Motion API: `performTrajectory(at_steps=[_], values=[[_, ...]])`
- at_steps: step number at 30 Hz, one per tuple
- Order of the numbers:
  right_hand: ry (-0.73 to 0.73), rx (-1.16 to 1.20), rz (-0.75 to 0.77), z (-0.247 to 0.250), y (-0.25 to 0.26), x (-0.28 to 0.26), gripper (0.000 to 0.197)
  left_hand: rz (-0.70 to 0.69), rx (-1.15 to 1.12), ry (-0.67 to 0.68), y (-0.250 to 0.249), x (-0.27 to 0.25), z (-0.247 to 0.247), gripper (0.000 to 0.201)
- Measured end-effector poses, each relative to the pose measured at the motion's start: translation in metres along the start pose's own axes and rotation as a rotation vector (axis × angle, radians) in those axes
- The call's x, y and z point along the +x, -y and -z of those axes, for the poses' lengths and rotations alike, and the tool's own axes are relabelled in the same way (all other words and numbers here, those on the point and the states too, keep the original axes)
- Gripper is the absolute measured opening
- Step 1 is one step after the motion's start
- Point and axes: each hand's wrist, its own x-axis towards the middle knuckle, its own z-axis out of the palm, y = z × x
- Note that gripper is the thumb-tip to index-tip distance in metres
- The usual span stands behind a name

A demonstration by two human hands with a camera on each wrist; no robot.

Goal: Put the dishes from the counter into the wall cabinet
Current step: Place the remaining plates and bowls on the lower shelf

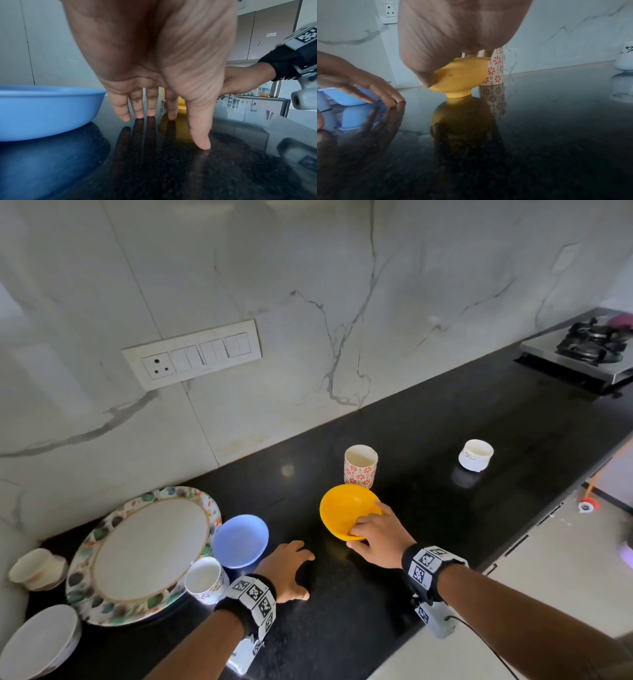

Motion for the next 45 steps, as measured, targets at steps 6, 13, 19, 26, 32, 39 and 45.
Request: performTrajectory(at_steps=[6,13,19,26,32,39,45], values=[[0.011,0.145,0.007,0.024,0.006,-0.001,0.037,-0.052,-0.02,-0.094,0.001,-0.006,0.004,0.06],[-0.032,0.174,0.13,0.092,0.033,0.002,0.035,-0.195,-0.1,-0.64,0.002,-0.039,0.063,0.034],[-0.239,0.03,0.295,0.187,0.075,0.019,0.028,-0.294,-0.05,-0.998,0.011,-0.106,0.153,0.024],[-0.592,-0.055,0.482,0.332,0.133,0.03,0.026,-0.287,0.18,-1.301,0.03,-0.211,0.26,0.015],[-0.829,-0.16,0.635,0.43,0.181,0.045,0.034,-0.178,0.35,-1.691,0.034,-0.287,0.345,0.016],[-0.837,-0.068,0.807,0.524,0.254,0.104,0.035,0.114,0.205,-1.86,0.063,-0.345,0.39,0.023],[-0.624,0.159,0.831,0.586,0.345,0.181,0.018,0.324,0.233,-1.859,0.096,-0.367,0.389,0.04]])
